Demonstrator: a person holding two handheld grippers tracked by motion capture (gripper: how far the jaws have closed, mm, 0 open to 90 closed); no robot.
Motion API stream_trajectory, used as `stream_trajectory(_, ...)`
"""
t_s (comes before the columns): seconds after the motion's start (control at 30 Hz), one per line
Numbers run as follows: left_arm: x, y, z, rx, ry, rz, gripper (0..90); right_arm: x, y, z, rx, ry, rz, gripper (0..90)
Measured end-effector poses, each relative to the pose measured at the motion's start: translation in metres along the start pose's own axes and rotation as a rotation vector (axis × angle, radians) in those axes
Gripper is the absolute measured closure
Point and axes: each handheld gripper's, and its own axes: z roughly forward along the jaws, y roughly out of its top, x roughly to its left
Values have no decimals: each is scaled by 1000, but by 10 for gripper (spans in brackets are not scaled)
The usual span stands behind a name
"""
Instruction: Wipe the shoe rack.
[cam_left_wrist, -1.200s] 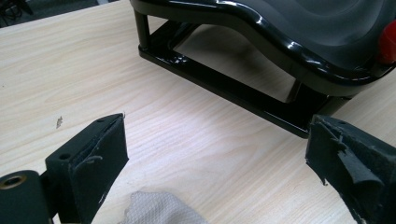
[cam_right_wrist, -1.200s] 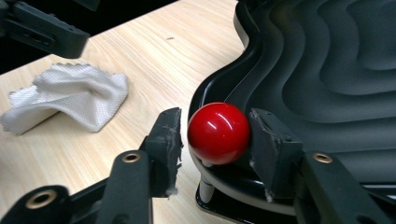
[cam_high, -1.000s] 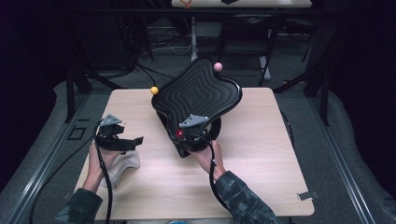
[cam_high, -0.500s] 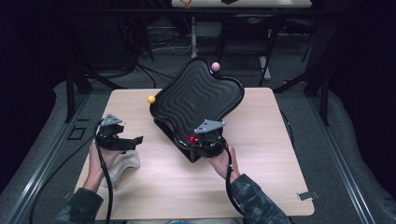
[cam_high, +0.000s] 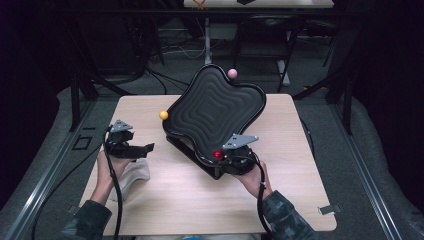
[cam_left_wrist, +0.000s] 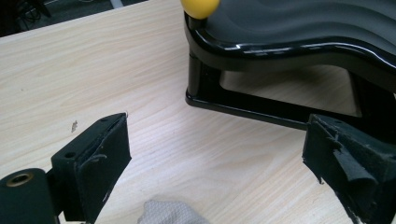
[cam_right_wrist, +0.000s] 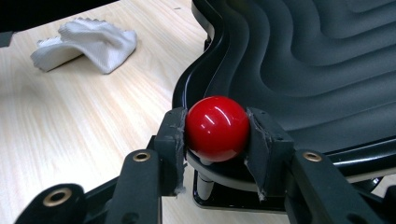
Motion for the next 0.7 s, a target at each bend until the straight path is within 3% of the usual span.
stream_trajectory(0.2, -1, 6, 8, 7, 5, 0, 80, -4, -6, -11, 14, 10, -5, 598)
stream_trajectory(0.3, -2, 12, 13, 5, -12, 1, 92, -5, -9, -15, 18, 3, 0, 597)
stream_trajectory(0.37, -3, 17, 17, -8, -31, -20, 117, -6, -10, -17, 20, -3, 7, 597)
stream_trajectory(0.57, -5, 39, 34, -28, -27, -9, 170, -6, -12, -20, 17, -12, 10, 596)
stream_trajectory(0.7, -7, 58, 45, -19, -28, 14, 279, -6, -12, -20, 16, -16, 16, 596)
